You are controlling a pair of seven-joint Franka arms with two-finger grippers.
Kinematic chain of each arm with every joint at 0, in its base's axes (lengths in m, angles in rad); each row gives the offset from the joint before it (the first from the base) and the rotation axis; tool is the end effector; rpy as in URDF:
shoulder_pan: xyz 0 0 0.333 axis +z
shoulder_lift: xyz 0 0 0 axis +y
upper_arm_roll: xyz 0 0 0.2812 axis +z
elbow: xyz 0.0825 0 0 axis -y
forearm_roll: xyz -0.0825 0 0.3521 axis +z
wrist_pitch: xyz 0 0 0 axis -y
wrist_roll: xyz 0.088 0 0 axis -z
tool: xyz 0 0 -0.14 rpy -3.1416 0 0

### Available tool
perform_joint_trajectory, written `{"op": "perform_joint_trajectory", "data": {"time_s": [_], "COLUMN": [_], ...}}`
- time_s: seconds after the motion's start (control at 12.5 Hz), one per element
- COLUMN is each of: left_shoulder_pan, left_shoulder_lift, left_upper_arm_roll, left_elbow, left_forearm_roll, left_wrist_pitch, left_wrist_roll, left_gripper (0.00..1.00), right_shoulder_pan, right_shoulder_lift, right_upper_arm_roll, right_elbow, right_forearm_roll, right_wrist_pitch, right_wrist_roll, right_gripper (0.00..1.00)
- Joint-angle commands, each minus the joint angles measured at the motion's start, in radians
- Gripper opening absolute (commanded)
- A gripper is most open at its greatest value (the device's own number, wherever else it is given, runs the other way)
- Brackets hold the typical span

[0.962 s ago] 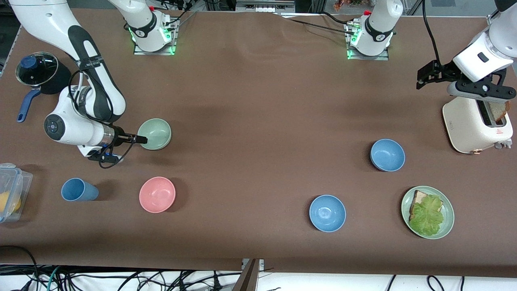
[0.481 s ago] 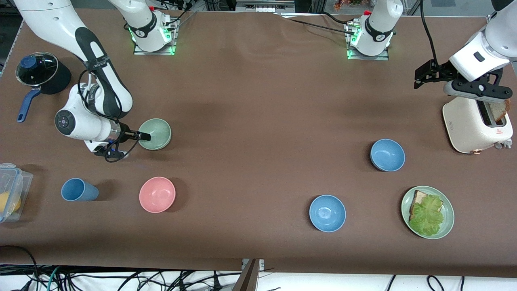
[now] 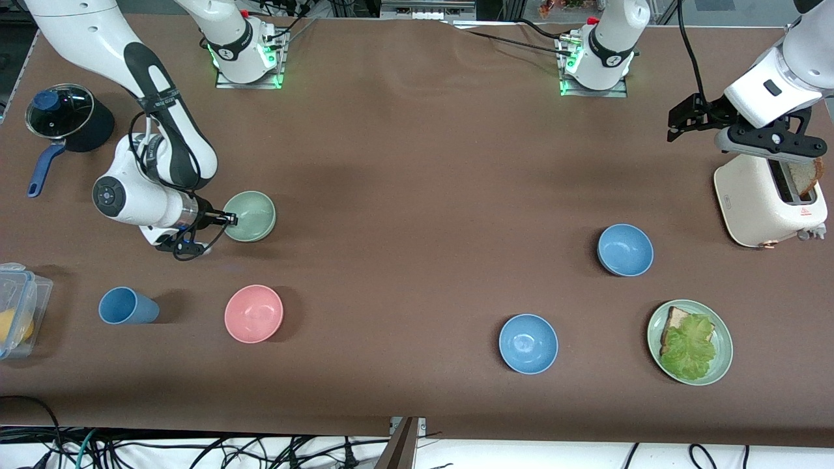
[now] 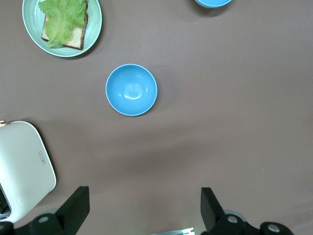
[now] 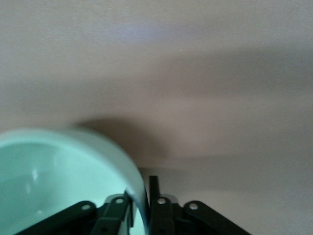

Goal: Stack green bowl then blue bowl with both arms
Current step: 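Close the right gripper on the green bowl's rim, then lift the green bowl and carry it toward the table center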

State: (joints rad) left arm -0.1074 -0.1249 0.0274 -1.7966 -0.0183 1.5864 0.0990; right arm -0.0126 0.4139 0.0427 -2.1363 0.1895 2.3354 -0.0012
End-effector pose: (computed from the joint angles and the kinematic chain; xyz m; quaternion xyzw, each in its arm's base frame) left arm 0.4795 -0.0404 0.5219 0.9951 -0.0889 -0.0426 0.0112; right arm 0.5098 0.0241 0.1562 -0.9901 0.0578 0.1080 0.0680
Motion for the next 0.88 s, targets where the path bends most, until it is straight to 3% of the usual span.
{"op": "perform_joint_trajectory", "data": {"time_s": [0.0,0.16,0.4,0.64,0.8], "left_shoulder_pan": [0.000,0.003,0.005,0.012,0.017], "left_shoulder_lift": [-0.001,0.005,0.034,0.122,0.119], "left_upper_arm_roll": [0.008,0.011,0.019,0.020,0.020], "left_elbow": [0.042,0.045,0.089,0.204,0.200], "left_forearm_roll": [0.031,0.029,0.029,0.029,0.029], "left_wrist_pitch": [-0.025,-0.023,-0.019,-0.069,-0.077], "left_wrist_roll": [-0.002,-0.001,0.001,0.002,0.001], "left_gripper": [1.00,1.00,1.00,1.00,1.00], "right_shoulder_pan": [-0.003,-0.001,0.019,0.190,0.281], "right_shoulder_lift": [-0.018,-0.024,-0.017,0.066,0.138], "right_upper_arm_roll": [0.019,0.048,0.162,0.186,0.186], "right_elbow": [0.004,0.054,0.192,0.333,0.428], "right_forearm_roll": [0.013,0.013,0.011,0.011,0.011], "right_wrist_pitch": [0.015,0.003,-0.108,-0.110,-0.103], "right_wrist_roll": [0.038,0.067,0.275,0.554,0.723], "right_gripper": [0.00,0.00,0.00,0.00,0.00]}}
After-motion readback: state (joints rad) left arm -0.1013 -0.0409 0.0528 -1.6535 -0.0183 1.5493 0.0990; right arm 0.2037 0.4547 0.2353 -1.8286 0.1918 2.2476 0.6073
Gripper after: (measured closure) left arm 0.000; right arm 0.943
